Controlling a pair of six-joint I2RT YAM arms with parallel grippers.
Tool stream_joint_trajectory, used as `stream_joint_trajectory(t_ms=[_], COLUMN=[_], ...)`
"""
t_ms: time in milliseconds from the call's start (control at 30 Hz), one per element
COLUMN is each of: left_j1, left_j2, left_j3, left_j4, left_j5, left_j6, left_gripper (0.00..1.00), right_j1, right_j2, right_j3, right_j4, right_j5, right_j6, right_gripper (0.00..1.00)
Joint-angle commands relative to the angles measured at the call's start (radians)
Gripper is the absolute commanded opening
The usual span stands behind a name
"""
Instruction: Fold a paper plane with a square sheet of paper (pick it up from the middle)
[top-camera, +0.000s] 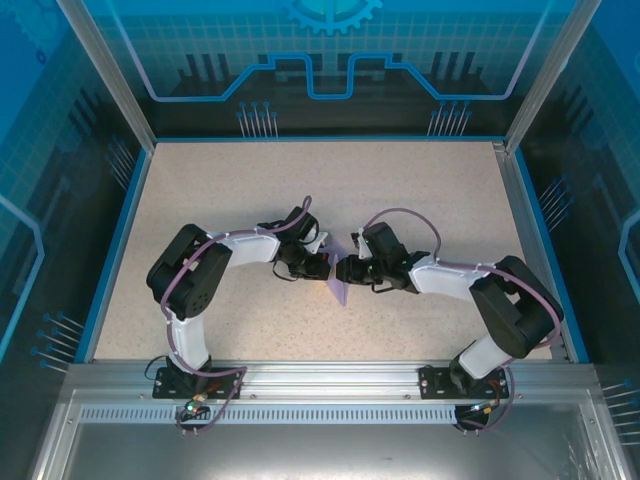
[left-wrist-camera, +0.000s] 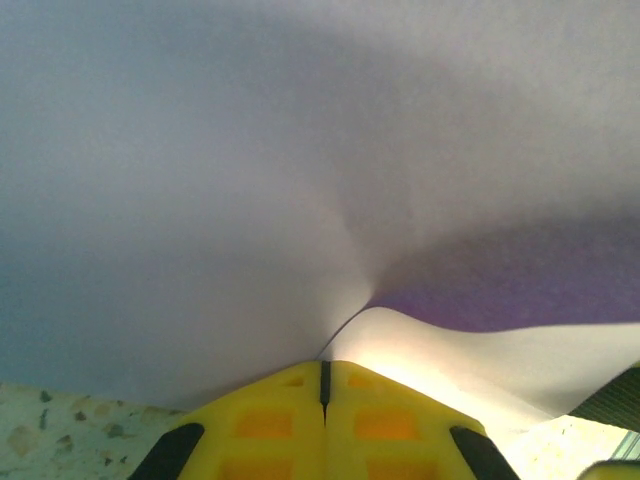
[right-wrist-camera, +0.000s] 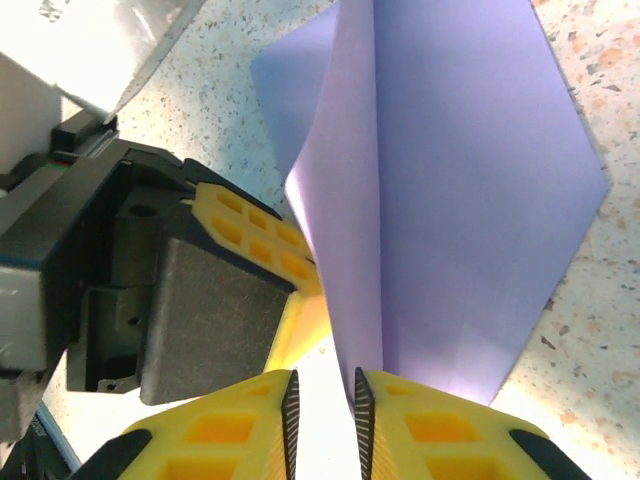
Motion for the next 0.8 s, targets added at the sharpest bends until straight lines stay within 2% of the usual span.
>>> stream_joint_trajectory(t_ms=[0, 167, 300, 467, 600, 767], left_j1=[0.018, 0.022, 0.025, 0.028, 0.029, 0.030], left_j2=[0.053, 0.048, 0.045, 0.039, 0.044, 0.042], left_j3=[-0.050, -0.052, -0.058, -0.065, -0.059, -0.063], left_j4=[-0.032, -0.030, -0.031, -0.030, -0.036, -0.036], left_j5=[-0.113, -0.108, -0.106, -0.105, -0.103, -0.102], left_j6=[0.023, 0.021, 0.023, 0.024, 0.025, 0.025], left_gripper=[0.01, 0.01, 0.01, 0.01, 0.01, 0.01], right_j1=[-0.010, -0.012, -0.018, -0.045, -0.059, -0.066], right_j2=[-0.017, 0.016, 0.020, 0.001, 0.035, 0.084], right_j3=[-0.014, -0.014, -0.019, -0.007, -0.005, 0.019], right_j4=[0.037, 0.063, 0.051, -0.079, -0.083, -0.046], right_j5=[-0.014, -0.034, -0.027, 0.061, 0.064, 0.025], right_j6=[0.008, 0.008, 0.000, -0.017, -0.008, -0.013], right_gripper=[0.23, 0.17, 0.17, 0.28, 0.35, 0.37])
